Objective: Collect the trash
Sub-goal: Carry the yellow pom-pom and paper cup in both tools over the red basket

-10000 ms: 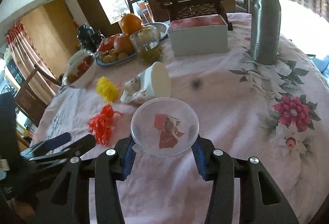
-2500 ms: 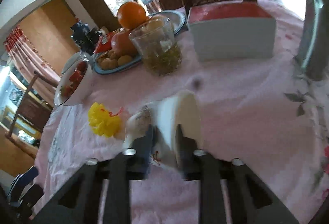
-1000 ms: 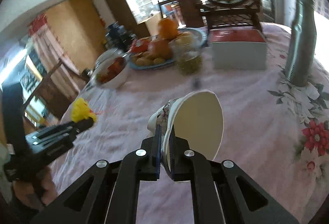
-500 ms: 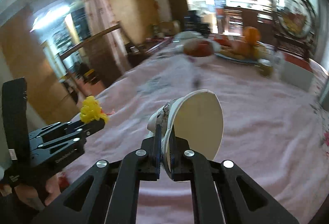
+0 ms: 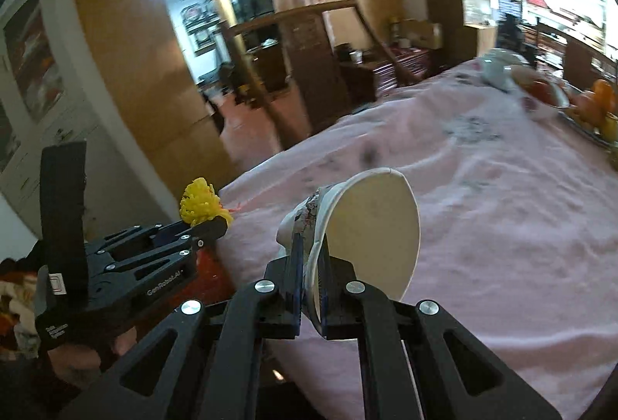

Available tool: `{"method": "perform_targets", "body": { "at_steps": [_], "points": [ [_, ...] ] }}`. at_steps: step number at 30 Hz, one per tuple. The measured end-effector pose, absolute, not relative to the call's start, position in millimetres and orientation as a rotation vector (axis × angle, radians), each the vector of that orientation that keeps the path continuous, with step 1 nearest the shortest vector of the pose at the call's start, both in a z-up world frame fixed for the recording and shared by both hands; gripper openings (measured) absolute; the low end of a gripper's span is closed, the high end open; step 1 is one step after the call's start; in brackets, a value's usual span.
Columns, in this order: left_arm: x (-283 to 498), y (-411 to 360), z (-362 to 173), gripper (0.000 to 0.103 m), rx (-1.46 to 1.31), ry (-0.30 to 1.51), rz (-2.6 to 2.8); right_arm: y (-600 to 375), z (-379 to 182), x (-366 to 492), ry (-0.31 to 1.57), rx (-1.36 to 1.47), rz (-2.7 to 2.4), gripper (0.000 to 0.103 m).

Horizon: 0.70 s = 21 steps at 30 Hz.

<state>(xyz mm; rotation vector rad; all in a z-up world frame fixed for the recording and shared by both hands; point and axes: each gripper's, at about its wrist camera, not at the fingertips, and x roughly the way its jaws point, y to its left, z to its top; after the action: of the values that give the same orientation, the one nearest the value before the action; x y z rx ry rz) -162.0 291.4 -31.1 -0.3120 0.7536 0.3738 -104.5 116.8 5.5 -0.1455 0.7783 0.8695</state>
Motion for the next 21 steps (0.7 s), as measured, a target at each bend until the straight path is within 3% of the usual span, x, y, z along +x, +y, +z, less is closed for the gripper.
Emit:
{"method": "perform_targets", "body": {
  "at_steps": [21],
  "points": [
    [-252.0, 410.5, -64.0, 0.027, -0.503, 0.739, 0.631, 283.2, -18.5, -169.3, 0.838, -0.355, 1.152, 0.007]
  ]
}}
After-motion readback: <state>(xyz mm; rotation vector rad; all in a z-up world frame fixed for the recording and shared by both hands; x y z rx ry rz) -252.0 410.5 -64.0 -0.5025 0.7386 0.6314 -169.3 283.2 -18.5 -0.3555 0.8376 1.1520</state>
